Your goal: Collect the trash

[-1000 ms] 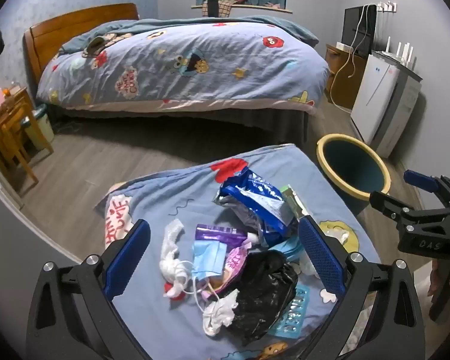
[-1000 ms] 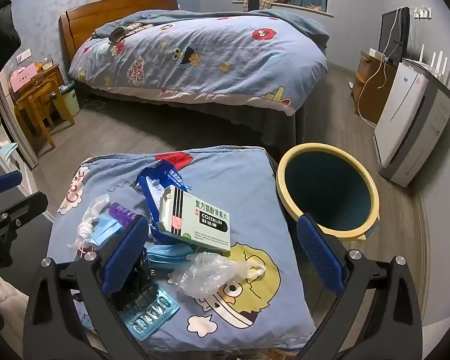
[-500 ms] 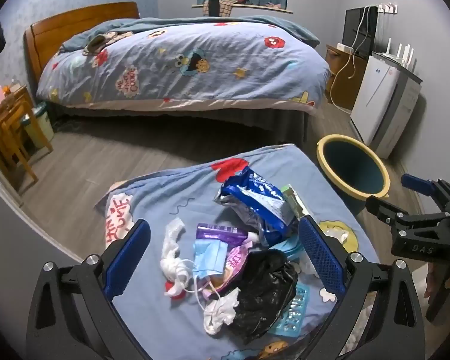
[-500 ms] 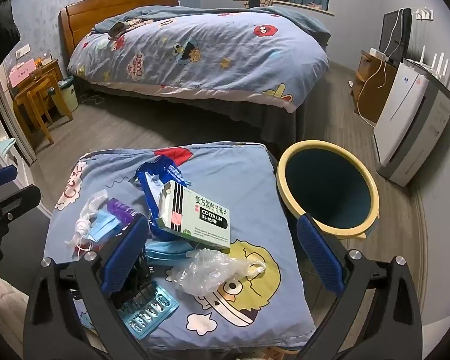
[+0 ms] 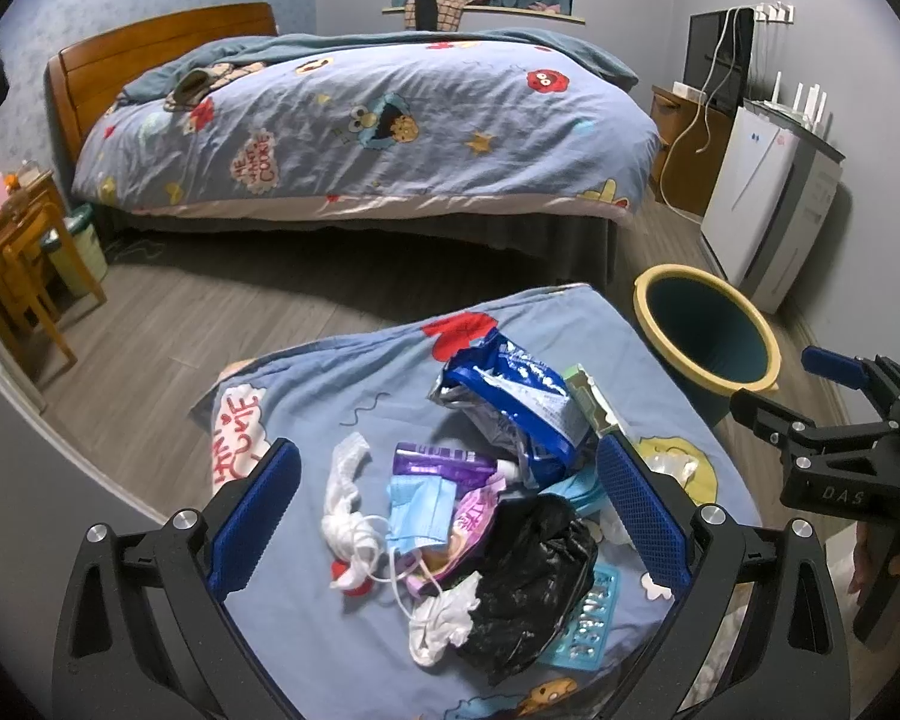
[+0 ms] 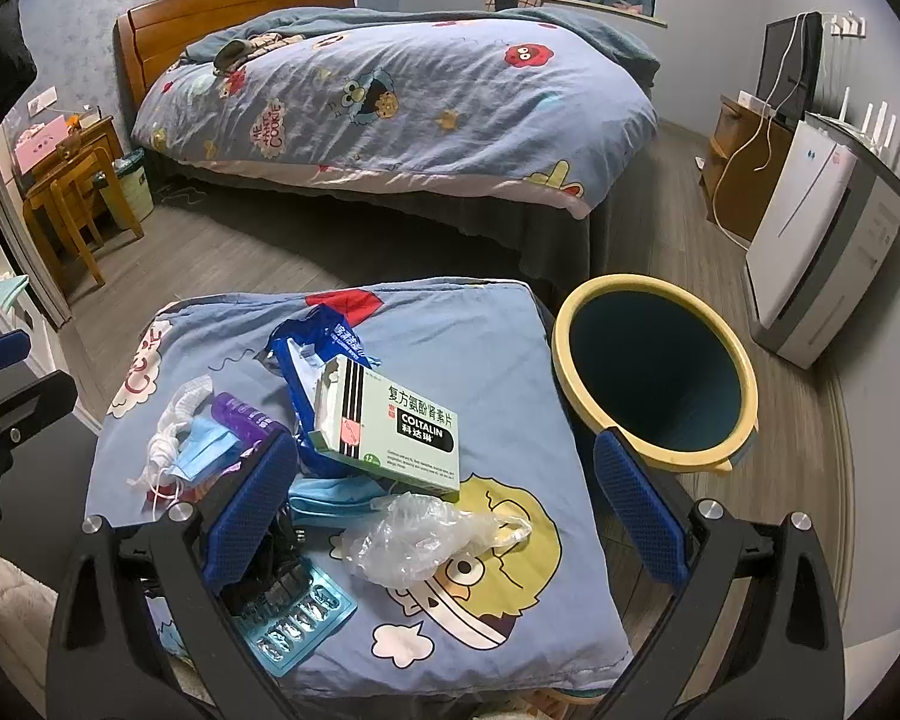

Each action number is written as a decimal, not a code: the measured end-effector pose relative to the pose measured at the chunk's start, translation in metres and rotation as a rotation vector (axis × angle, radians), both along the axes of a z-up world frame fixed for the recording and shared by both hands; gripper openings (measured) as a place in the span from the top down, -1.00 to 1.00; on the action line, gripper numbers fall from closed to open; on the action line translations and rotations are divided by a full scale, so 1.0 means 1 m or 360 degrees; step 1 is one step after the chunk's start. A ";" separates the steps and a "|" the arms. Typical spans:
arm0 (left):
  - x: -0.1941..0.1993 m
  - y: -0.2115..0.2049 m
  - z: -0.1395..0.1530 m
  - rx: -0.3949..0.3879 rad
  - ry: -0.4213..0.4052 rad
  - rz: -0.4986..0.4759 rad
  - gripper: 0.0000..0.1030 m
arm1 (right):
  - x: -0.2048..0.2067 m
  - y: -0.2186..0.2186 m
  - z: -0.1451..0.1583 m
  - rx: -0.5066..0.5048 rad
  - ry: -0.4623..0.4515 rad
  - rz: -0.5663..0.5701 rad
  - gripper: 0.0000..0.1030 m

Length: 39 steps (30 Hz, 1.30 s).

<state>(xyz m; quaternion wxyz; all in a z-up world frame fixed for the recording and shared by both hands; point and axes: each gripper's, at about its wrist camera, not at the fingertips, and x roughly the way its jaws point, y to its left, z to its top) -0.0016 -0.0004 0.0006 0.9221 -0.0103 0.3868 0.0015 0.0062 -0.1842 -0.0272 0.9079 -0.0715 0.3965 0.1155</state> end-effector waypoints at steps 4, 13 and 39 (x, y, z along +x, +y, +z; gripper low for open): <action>0.001 0.000 -0.001 -0.0001 0.0006 0.0002 -0.90 | 0.000 0.000 0.000 -0.0001 0.0003 -0.0001 -0.89; -0.001 0.001 0.000 0.0003 0.0004 0.0000 -0.90 | 0.000 0.000 0.000 -0.0002 0.0005 -0.0002 -0.89; 0.002 0.000 -0.001 0.0003 0.0013 0.0002 -0.90 | 0.001 0.000 -0.003 -0.0005 0.0009 -0.0001 -0.89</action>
